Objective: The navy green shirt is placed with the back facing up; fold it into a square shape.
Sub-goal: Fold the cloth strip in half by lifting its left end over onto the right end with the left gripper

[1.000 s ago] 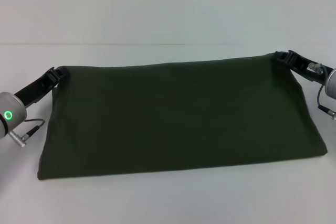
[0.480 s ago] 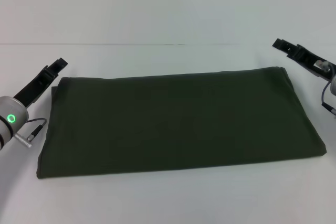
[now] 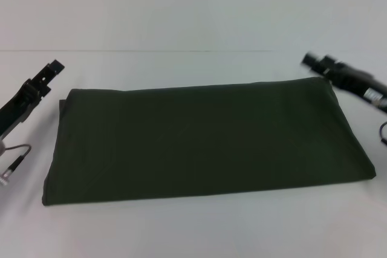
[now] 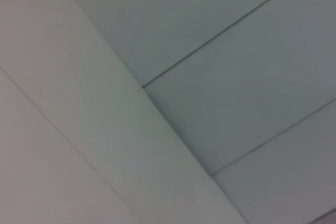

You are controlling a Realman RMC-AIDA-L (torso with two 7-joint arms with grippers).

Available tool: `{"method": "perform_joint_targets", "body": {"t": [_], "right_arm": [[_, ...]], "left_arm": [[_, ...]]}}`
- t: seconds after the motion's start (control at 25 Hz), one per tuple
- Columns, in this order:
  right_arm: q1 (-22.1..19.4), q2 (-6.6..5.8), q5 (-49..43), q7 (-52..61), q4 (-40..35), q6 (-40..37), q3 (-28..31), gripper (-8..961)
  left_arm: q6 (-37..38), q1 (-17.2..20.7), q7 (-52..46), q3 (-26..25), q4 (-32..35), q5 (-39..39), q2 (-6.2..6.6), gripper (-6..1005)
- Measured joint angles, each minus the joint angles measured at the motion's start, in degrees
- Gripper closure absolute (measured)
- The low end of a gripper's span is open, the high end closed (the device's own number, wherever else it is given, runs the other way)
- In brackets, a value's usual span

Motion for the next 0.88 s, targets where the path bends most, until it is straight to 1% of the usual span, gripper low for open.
{"method": "perform_joint_targets", "body": {"t": [0.08,0.12,0.16,0.24,0.28,0.44,0.52,0.68,0.84,0.88], "right_arm": [[-0.6,-0.13,-0.5,-4.7,-0.4,-2.8,-4.7,227],[-0.9,0.00,-0.7,-7.3,-0.7,-3.7,-7.1,228],[-1.2,0.33,-1.0,-9.6,-1.0,-4.3,-8.8,229],[-1.5,1.06,-1.3,-15.0,-1.4,-4.9,-11.7,230],[-1.5,1.38,-1.3,-17.7,-1.3,-4.9,-12.7,228],[-0.8,1.74,-1.3,-23.7,-0.1,-5.3,-16.2,222],[-0.5,1.75,-1.3,-25.7,0.2,-5.2,-18.3,179],[-0.3,1.78,-1.3,-27.3,0.2,-4.4,-22.3,93],[-0.5,1.79,-1.3,-28.2,0.2,-4.1,-24.1,39],[-0.6,1.79,-1.3,-28.6,0.2,-4.0,-24.8,25]], "left_arm": [[1.6,1.1,-4.0,3.6,0.0,0.1,1.38,254],[2.5,1.8,-6.5,6.0,0.0,0.2,2.25,226],[3.9,2.6,-10.3,8.9,0.2,0.2,3.46,198],[6.1,3.6,-14.7,11.7,0.8,0.9,4.69,143],[8.7,4.2,-17.4,12.8,1.9,2.2,5.39,142],[16.1,4.8,-25.7,12.6,6.2,10.2,6.43,136],[17.8,4.4,-29.2,12.5,7.8,14.3,6.91,135],[19.4,3.9,-31.3,12.3,9.0,17.4,7.71,135],[19.8,3.8,-34.2,11.6,11.0,21.7,8.99,135],[19.8,3.8,-34.2,11.6,11.0,21.7,8.99,135]]}}
